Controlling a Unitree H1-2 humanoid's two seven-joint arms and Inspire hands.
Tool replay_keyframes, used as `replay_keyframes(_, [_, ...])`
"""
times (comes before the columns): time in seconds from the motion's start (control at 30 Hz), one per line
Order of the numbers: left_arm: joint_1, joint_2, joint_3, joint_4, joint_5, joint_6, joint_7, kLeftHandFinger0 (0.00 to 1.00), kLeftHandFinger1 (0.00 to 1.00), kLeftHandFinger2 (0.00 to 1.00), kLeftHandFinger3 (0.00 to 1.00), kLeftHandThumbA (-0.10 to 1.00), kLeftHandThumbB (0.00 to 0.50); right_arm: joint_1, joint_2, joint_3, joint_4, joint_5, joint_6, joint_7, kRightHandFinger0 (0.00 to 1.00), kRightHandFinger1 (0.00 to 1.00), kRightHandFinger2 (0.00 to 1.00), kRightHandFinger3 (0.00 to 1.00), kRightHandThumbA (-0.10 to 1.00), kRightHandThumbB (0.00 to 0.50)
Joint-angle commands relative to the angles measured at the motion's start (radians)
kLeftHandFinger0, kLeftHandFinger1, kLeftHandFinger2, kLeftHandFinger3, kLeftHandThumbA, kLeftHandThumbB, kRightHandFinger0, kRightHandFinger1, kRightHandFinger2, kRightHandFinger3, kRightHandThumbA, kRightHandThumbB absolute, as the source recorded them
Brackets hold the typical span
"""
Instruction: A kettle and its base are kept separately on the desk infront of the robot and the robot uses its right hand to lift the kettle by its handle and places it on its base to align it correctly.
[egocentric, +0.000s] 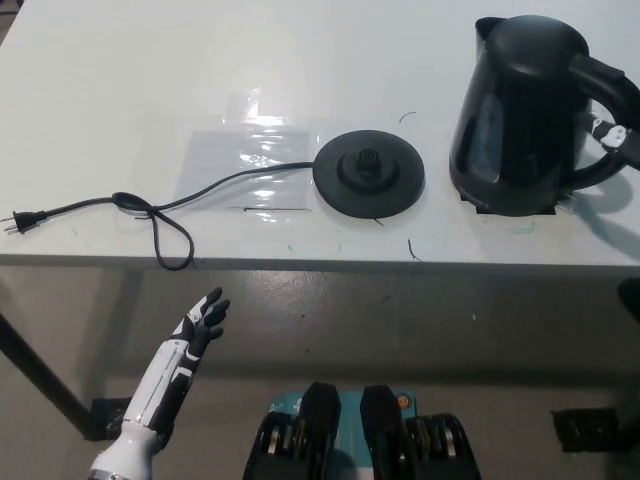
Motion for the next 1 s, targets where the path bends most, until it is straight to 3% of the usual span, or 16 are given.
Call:
replay_keyframes(0.0, [-0.018,0.007,0.001,-0.010,0.016,-0.028,-0.004,1.00,1.00,1.00,1.00,1.00,0.216,-0.061,-0.015,-0.002,0.036,0.019,-0.017,0.016,1.00,1.00,1.00,1.00,1.00,0.371])
replay_keyframes(0.07, [-0.021,0.009,0.002,-0.007,0.012,-0.026,-0.009,1.00,1.00,1.00,1.00,1.00,0.221,-0.070,-0.017,-0.004,0.088,0.020,-0.038,0.014,1.00,1.00,1.00,1.00,1.00,0.367])
replay_keyframes(0.2, [-0.021,0.010,0.003,-0.013,0.012,-0.018,-0.010,1.00,1.00,1.00,1.00,1.00,0.210,-0.082,-0.022,-0.005,0.147,0.022,-0.046,0.018,1.00,1.00,1.00,1.00,1.00,0.441])
replay_keyframes(0.33, [-0.018,0.011,0.003,-0.017,0.014,-0.013,-0.010,1.00,1.00,1.00,1.00,1.00,0.208,-0.092,-0.026,-0.005,0.193,0.017,-0.051,0.016,1.00,1.00,1.00,1.00,1.00,0.432])
replay_keyframes(0.4, [-0.020,0.010,0.005,-0.017,0.008,-0.011,-0.011,1.00,1.00,1.00,1.00,1.00,0.222,-0.101,-0.029,-0.006,0.228,0.019,-0.059,0.017,1.00,1.00,1.00,1.00,1.00,0.385])
replay_keyframes(0.47, [-0.020,0.010,0.005,-0.020,0.008,-0.007,-0.011,1.00,1.00,1.00,1.00,1.00,0.225,-0.104,-0.027,-0.013,0.241,0.032,-0.065,0.023,1.00,1.00,1.00,1.00,1.00,0.370])
replay_keyframes(0.63, [-0.025,0.012,0.008,-0.023,0.008,0.005,-0.012,1.00,1.00,1.00,1.00,1.00,0.234,-0.110,-0.028,-0.021,0.262,0.038,-0.081,0.019,1.00,1.00,1.00,1.00,1.00,0.413])
replay_keyframes(0.67, [-0.026,0.012,0.007,-0.022,0.009,0.004,-0.012,1.00,1.00,1.00,1.00,1.00,0.235,-0.110,-0.027,-0.023,0.258,0.037,-0.080,0.013,1.00,1.00,1.00,1.00,1.00,0.397])
replay_keyframes(0.7, [-0.026,0.013,0.007,-0.020,0.011,0.001,-0.012,1.00,1.00,1.00,1.00,1.00,0.234,-0.112,-0.021,-0.030,0.256,0.032,-0.090,-0.011,1.00,1.00,1.00,1.00,1.00,0.296])
replay_keyframes(0.73, [-0.028,0.013,0.006,-0.015,0.012,-0.007,-0.012,1.00,1.00,1.00,1.00,1.00,0.235,-0.119,0.003,-0.062,0.247,0.020,-0.119,-0.096,1.00,1.00,1.00,1.00,0.88,0.289])
replay_keyframes(0.77, [-0.029,0.014,0.005,-0.012,0.012,-0.013,-0.013,1.00,1.00,1.00,1.00,1.00,0.234,-0.127,0.022,-0.096,0.248,0.063,-0.168,-0.107,0.86,0.78,0.76,0.89,0.76,0.271])
replay_keyframes(0.8, [-0.029,0.014,0.005,-0.012,0.012,-0.016,-0.012,1.00,1.00,1.00,1.00,1.00,0.234,-0.136,0.040,-0.131,0.253,0.112,-0.231,-0.109,0.29,0.31,0.38,0.48,0.63,0.261])
replay_keyframes(0.83, [-0.031,0.014,0.005,-0.012,0.012,-0.016,-0.012,1.00,1.00,1.00,1.00,1.00,0.236,-0.141,0.046,-0.144,0.256,0.114,-0.253,-0.124,0.01,0.05,0.24,0.32,0.54,0.291])
replay_keyframes(0.97, [-0.032,0.015,0.009,-0.018,0.007,0.000,-0.013,1.00,1.00,1.00,1.00,1.00,0.244,-0.158,0.079,-0.198,0.226,0.137,-0.278,-0.158,0.00,0.06,0.41,0.33,0.46,0.269])
